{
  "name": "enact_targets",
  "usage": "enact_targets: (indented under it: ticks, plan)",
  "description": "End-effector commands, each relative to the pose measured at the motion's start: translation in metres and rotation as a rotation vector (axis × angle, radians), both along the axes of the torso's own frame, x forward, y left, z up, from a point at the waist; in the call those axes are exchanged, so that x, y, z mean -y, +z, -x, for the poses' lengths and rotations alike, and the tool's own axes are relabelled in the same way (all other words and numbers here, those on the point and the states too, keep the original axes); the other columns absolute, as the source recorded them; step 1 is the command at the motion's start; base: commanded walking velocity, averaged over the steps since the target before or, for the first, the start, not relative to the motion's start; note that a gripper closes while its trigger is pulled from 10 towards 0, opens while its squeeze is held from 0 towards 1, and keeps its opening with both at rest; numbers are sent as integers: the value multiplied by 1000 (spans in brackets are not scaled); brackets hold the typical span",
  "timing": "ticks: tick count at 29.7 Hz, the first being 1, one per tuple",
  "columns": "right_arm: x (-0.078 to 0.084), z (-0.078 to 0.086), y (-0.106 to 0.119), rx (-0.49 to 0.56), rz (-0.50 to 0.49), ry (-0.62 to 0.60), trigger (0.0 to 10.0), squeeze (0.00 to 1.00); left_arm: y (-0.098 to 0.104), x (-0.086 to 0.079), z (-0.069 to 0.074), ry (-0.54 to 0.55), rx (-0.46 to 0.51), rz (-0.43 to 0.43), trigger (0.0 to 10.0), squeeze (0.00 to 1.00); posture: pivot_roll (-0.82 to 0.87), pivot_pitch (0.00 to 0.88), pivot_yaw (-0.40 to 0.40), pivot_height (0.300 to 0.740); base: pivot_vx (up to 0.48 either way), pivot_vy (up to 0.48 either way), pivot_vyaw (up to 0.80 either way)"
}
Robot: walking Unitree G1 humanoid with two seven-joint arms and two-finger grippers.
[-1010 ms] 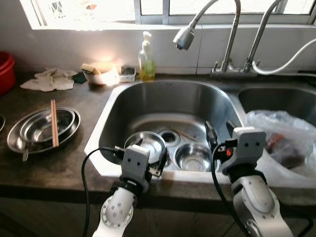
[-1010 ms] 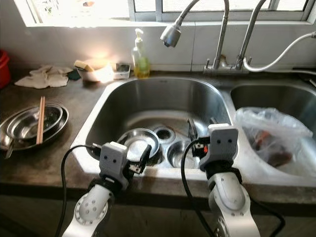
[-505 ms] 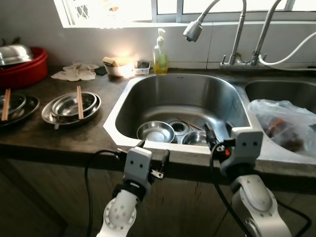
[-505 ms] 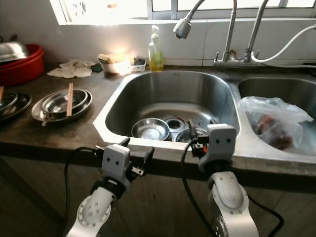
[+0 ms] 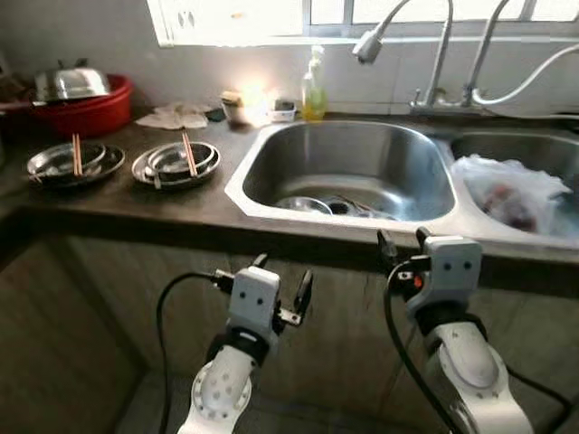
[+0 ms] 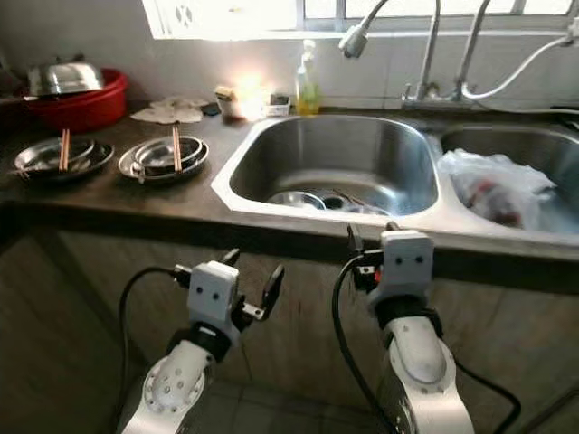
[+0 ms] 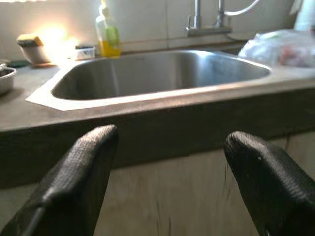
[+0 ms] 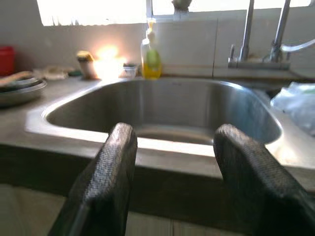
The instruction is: Kitchen organization
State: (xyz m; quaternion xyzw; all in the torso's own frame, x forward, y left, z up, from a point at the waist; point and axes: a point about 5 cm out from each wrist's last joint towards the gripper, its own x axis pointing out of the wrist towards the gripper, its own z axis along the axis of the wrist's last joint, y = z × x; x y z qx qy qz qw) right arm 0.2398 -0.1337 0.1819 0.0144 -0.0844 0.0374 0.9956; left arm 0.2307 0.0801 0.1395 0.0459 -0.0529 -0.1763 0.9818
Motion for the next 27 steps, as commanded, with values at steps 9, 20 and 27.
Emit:
enact_targets:
  ticks: [9, 20, 27]
  plan:
    - [-2, -1, 1, 1, 7, 9, 10000, 0, 2, 0, -1, 4, 4, -3, 10000, 0, 43, 33, -11, 740, -283, 0, 0]
    - [-1, -1, -3, -14, 30, 3, 10000, 0, 1, 1, -2, 4, -5, 4, 10000, 0, 42, 23, -11, 740, -44, 0, 0]
    - [-4, -1, -5, -20, 47, 17, 10000, 0, 2, 0, -3, 2, 3, -7, 10000, 0, 41, 15, -10, 740, 0, 0, 0]
